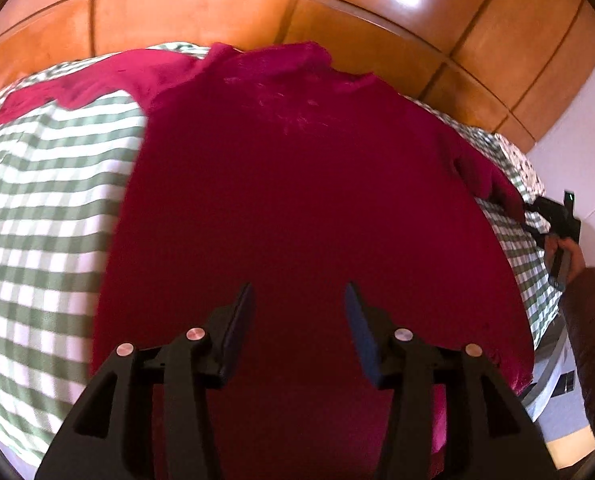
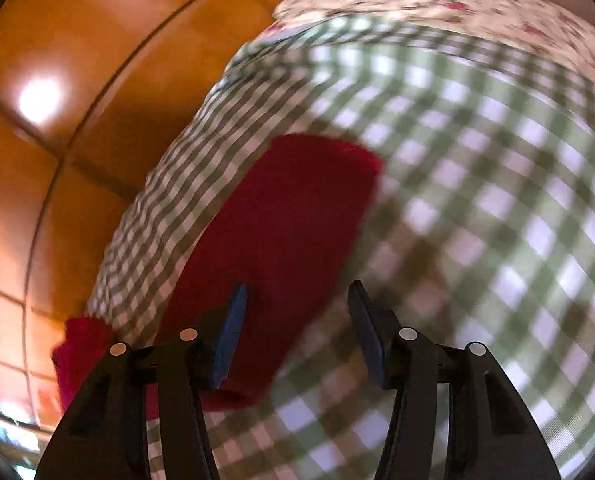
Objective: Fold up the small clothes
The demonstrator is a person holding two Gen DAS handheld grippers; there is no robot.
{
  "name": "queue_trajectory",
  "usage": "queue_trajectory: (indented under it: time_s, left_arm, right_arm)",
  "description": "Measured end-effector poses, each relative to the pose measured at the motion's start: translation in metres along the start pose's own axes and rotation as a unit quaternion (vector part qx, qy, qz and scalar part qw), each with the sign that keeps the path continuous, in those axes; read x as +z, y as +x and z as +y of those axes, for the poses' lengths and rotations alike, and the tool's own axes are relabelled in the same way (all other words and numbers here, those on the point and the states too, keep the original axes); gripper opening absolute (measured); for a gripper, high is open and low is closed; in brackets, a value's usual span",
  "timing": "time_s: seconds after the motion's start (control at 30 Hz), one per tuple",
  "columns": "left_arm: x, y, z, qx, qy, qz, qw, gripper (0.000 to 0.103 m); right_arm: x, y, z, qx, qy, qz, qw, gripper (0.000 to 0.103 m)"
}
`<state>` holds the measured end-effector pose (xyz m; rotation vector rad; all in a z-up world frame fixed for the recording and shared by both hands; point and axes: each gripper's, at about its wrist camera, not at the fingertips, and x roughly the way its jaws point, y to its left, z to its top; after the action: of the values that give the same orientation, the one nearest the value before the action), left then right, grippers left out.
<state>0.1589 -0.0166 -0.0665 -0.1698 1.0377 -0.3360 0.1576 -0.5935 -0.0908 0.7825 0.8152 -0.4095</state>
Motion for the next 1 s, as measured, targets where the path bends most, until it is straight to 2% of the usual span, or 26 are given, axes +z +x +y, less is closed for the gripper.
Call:
queue_trajectory:
  time_s: [0.03, 0.07, 0.13, 0.27, 0.47, 0.6, 0.7, 0.8, 0.9, 0.93, 0.97, 1.0]
  left_arm:
    - [0.001, 0.002, -0.002, -0.001, 0.002, 0.002, 1.0000, 0.049]
    - [0.001, 0.004, -0.005, -0.003, 0.004, 0.004, 1.0000, 0.049]
    - [0.001, 0.007, -0.008, -0.005, 0.005, 0.007, 0.9999, 0.049]
    - [0.001, 0.007, -0.006, -0.016, 0.002, 0.004, 0.9999, 0.050]
    - [-0.001, 0.005, 0.003, -0.033, -0.017, -0.003, 0.9993, 0.052]
    - [-0.003, 0.005, 0.006, -0.041, -0.023, -0.006, 0.9989, 0.053]
    - [-0.005, 0.004, 0.008, -0.042, -0.025, -0.005, 0.9988, 0.053]
    - [-0.006, 0.002, 0.010, -0.038, -0.029, -0.006, 0.9988, 0.055]
    - [-0.007, 0.002, 0.013, -0.033, -0.037, -0.005, 0.9987, 0.055]
    - [-0.007, 0.002, 0.013, -0.032, -0.041, -0.004, 0.9987, 0.055]
    - [-0.007, 0.002, 0.013, -0.030, -0.042, -0.003, 0.9987, 0.055]
    - [-0.007, 0.003, 0.012, -0.028, -0.041, -0.002, 0.9988, 0.055]
  right_arm:
    - [-0.001, 0.002, 0.006, 0.002, -0.013, 0.011, 1.000, 0.020]
    - [-0.004, 0.001, 0.011, -0.002, -0.022, 0.016, 1.000, 0.011]
    - [-0.011, -0.009, 0.018, -0.007, -0.041, 0.007, 0.999, 0.005]
    - [-0.032, -0.060, 0.021, 0.036, -0.042, -0.017, 0.998, 0.005]
    - [-0.086, -0.168, 0.017, 0.091, -0.030, -0.051, 0.994, 0.004]
    - [-0.095, -0.196, 0.018, 0.112, 0.026, -0.073, 0.991, 0.004]
    - [-0.080, -0.194, 0.020, 0.114, 0.064, -0.087, 0.988, 0.004]
    - [-0.036, -0.167, 0.032, 0.106, 0.078, -0.093, 0.987, 0.004]
    - [0.009, -0.132, 0.039, 0.055, 0.093, -0.103, 0.989, 0.004]
    - [0.021, -0.121, 0.037, 0.052, 0.104, -0.105, 0.988, 0.010]
    - [0.032, -0.112, 0.037, 0.037, 0.104, -0.112, 0.988, 0.025]
    - [0.043, -0.104, 0.037, 0.001, 0.084, -0.131, 0.988, 0.034]
